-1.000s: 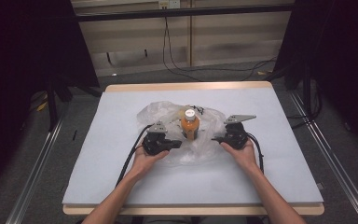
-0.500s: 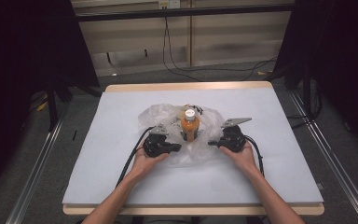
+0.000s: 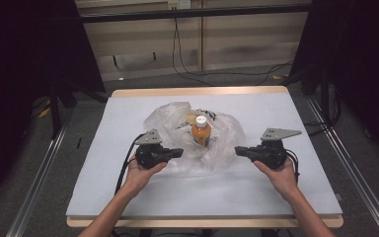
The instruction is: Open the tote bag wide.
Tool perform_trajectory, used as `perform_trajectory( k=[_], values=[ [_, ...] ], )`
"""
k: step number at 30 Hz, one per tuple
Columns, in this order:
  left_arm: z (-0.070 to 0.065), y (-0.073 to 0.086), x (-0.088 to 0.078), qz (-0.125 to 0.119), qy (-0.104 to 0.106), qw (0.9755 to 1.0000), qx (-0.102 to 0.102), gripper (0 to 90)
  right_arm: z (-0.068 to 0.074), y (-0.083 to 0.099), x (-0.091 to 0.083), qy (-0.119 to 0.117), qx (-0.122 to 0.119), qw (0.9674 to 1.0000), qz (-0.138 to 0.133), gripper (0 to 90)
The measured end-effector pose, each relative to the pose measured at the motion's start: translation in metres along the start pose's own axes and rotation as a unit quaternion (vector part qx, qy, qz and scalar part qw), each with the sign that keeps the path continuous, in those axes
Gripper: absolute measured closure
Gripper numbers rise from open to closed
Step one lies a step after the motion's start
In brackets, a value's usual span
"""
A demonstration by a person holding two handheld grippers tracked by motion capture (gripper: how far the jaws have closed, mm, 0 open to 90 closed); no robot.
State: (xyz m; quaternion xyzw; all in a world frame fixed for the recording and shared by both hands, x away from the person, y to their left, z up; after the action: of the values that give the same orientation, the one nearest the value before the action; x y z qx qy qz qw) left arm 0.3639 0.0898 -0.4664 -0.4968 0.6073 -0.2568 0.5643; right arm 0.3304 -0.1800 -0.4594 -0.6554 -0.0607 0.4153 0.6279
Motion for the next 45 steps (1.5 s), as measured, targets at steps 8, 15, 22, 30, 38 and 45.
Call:
perform_trajectory(
  k=[8, 15, 22, 30, 38, 45],
  values=[
    [-0.007, -0.045, -0.014, -0.031, -0.01, 0.9985, 0.044, 90.0, 0.002, -0.046, -0.011, -0.002, -0.011, 0.9987, -0.049, 90.0],
    [-0.001, -0.067, -0.013, -0.049, -0.013, 0.9978, 0.044, 90.0, 0.009, -0.065, -0.009, -0.008, -0.018, 0.9979, -0.061, 90.0],
    [0.016, -0.085, -0.001, -0.042, -0.026, 0.9979, 0.042, 90.0, 0.023, -0.102, 0.021, -0.038, -0.04, 0.9966, -0.061, 90.0],
    [0.057, -0.052, 0.031, 0.015, -0.044, 0.9988, -0.016, 90.0, 0.025, -0.076, 0.06, -0.052, -0.036, 0.998, -0.005, 90.0],
    [0.064, -0.013, 0.057, 0.077, -0.034, 0.9961, -0.025, 90.0, -0.026, -0.031, 0.092, -0.02, 0.017, 0.9982, 0.055, 90.0],
    [0.062, 0.015, 0.067, 0.143, -0.032, 0.989, -0.022, 90.0, -0.053, 0.007, 0.115, 0.009, 0.03, 0.9909, 0.131, 90.0]
  ],
)
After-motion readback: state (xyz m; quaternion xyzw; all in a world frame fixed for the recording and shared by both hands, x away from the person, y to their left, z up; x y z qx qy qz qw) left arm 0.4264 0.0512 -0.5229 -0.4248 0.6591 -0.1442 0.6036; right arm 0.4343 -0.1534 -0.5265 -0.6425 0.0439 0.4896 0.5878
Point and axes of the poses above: each handheld gripper's, and its own axes: x roughly forward along the jaws, y roughly out of its underside, z roughly to its left, the point moved 7 cm from there along x, roughly forward along the jaws, and after that the axes turned 9 degrees about y, right-handed, at the moved point
